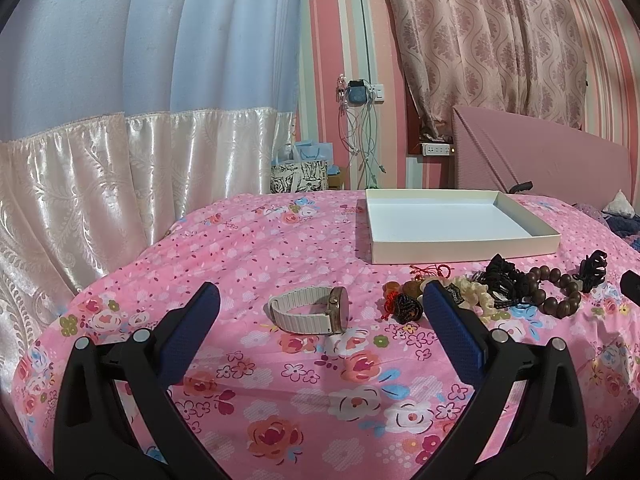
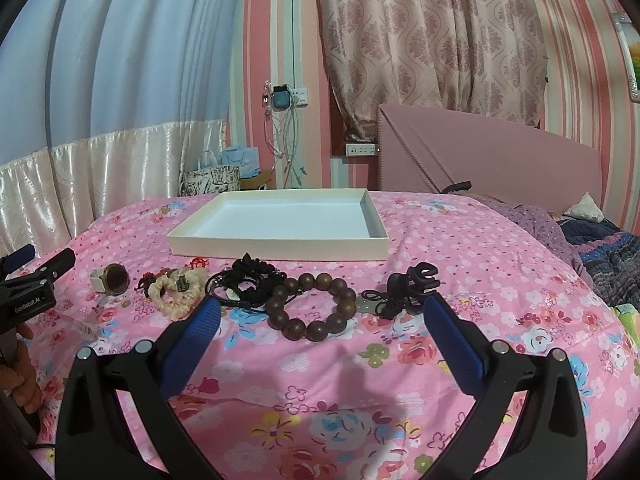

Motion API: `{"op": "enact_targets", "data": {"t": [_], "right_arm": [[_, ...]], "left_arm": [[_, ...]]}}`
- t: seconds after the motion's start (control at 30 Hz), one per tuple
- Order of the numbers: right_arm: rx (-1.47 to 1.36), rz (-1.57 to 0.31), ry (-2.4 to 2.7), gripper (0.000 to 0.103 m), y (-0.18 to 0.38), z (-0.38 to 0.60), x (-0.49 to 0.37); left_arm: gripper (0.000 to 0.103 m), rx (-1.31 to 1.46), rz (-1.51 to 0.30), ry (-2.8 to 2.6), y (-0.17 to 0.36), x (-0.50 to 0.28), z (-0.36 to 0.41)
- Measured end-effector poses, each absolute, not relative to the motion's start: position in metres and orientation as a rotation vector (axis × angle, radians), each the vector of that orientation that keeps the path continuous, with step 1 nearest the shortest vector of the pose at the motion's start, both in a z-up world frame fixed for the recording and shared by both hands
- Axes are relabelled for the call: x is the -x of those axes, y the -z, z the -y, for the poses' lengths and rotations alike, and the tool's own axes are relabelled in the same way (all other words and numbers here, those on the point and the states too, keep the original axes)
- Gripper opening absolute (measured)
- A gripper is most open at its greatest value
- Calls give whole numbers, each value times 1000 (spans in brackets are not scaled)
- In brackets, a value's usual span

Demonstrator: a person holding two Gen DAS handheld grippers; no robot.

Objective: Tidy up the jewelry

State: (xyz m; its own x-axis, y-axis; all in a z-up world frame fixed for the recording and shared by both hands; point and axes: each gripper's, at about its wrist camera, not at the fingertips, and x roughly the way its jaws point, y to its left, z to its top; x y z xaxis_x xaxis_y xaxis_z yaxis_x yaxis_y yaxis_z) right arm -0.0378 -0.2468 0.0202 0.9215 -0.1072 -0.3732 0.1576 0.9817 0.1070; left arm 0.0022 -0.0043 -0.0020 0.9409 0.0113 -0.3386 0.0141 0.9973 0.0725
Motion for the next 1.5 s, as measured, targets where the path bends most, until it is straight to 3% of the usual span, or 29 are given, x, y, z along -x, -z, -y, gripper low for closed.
{"op": "enact_targets", "data": {"t": [1.5], "right_arm": [[-123,-390,142,101,-19,245,37]], "left_arm": [[100,-72,-347,1,2,-2,3]]}}
